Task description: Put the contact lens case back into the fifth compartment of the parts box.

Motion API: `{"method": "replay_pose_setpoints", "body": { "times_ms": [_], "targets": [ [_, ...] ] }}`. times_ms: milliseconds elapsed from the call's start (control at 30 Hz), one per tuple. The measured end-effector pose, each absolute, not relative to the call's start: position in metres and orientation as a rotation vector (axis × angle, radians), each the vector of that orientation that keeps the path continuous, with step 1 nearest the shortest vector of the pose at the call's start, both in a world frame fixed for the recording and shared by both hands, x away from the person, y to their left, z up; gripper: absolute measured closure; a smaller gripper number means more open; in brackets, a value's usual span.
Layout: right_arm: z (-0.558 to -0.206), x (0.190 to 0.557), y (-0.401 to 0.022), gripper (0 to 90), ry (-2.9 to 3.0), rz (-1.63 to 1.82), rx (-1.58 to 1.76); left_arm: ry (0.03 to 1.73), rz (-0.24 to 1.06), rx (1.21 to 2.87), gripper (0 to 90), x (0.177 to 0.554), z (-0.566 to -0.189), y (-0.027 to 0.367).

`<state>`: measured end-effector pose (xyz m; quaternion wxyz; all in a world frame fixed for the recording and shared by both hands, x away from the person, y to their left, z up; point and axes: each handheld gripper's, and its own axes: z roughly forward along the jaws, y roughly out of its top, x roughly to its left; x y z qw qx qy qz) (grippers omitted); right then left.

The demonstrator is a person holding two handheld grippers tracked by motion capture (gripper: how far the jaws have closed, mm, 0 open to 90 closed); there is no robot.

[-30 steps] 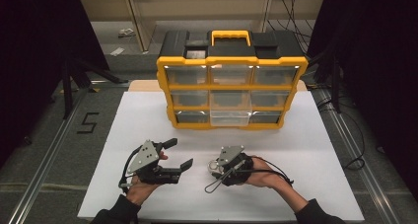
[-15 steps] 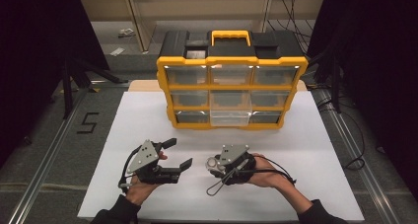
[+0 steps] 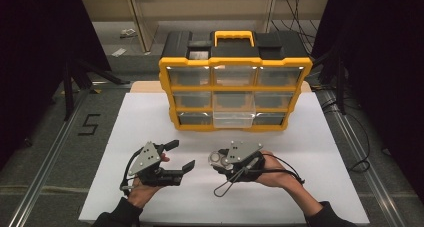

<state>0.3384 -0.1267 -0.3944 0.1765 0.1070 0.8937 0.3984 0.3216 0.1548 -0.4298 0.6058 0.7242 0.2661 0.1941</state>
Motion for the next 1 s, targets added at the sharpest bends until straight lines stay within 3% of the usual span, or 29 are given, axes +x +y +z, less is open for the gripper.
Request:
{"method": "replay_pose_setpoints", "body": {
  "times_ms": [1000],
  "targets": [
    [-0.35, 0.34, -0.148, 49.6, 2.336, 1.303, 0.365, 0.617, 0.45, 1.678, 16.7, 0.322, -0.43, 0.155]
  ]
}}
